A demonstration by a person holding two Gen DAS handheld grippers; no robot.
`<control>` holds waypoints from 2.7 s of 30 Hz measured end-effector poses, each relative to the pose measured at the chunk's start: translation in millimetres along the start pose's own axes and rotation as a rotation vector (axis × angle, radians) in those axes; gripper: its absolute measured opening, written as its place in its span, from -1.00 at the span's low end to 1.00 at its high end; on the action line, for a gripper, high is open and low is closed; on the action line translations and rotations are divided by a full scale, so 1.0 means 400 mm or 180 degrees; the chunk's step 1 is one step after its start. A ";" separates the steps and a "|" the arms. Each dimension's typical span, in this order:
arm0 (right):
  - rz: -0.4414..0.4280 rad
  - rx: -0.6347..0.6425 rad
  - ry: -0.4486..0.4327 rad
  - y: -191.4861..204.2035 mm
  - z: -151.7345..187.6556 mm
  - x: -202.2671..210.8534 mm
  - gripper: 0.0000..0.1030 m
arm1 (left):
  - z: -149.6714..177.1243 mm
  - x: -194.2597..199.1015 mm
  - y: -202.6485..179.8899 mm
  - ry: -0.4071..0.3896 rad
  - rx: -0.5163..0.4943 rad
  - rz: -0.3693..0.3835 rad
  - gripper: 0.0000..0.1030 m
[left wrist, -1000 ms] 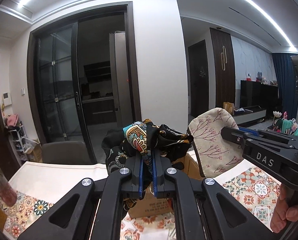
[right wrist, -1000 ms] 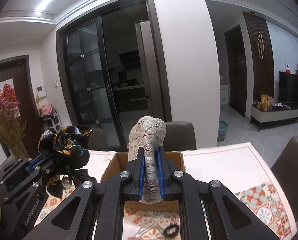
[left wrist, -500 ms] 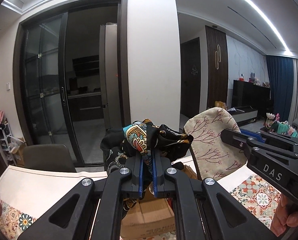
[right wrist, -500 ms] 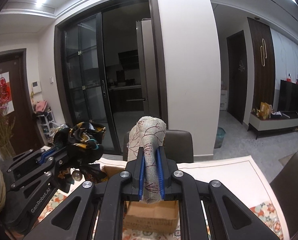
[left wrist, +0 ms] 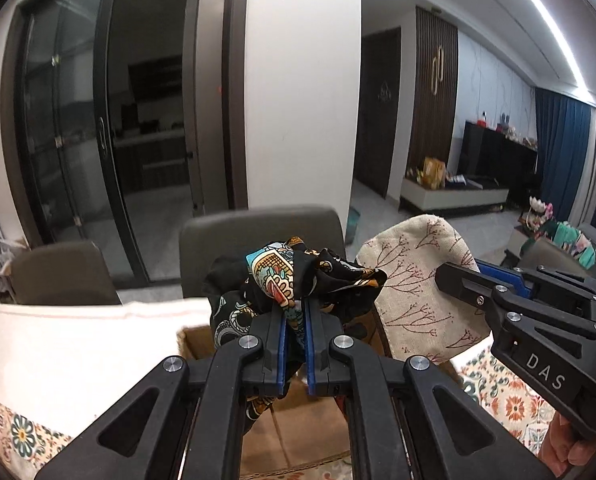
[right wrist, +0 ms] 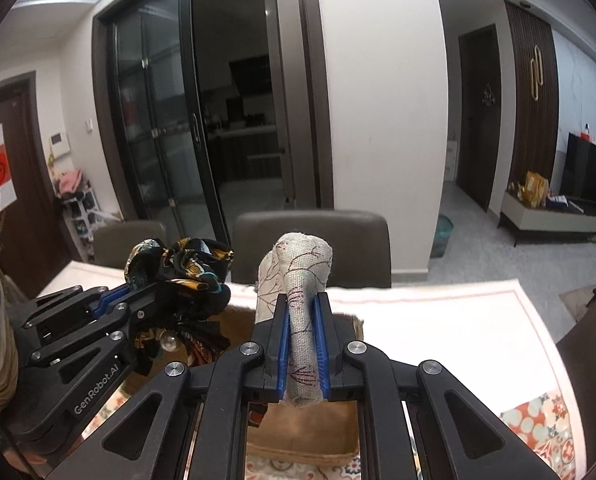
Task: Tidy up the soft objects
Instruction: 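Lift the scarf and pouch with both tools and carry them over the cardboard box, then open both tools to drop the scarf and pouch into the box, then move the left tool to the pink towel while the right tool reaches the pink fluffy item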
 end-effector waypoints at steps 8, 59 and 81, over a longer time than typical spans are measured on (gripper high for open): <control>-0.0015 0.0089 0.0394 -0.014 0.039 -0.099 -0.75 | 0.072 -0.078 -0.008 0.0415 0.0000 0.0031 -0.81; 0.0286 -0.0242 0.0090 -0.069 0.153 0.230 0.26 | 0.195 0.286 -0.136 0.0072 -0.0043 -0.0386 0.28; 0.0240 -0.0478 0.0198 -0.101 0.322 0.317 0.48 | 0.358 0.341 -0.203 0.0200 -0.0037 -0.0308 0.37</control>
Point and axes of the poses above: each gripper's, at about its wrist camera, not at the fingertips, and x roughly against the way its jaws point, y to its left, z to its underside, the point moved 2 cm from there along -x, roughly the way its jaws point, and after that the axes turned 9 degrees about y, right-handed, at the moved point
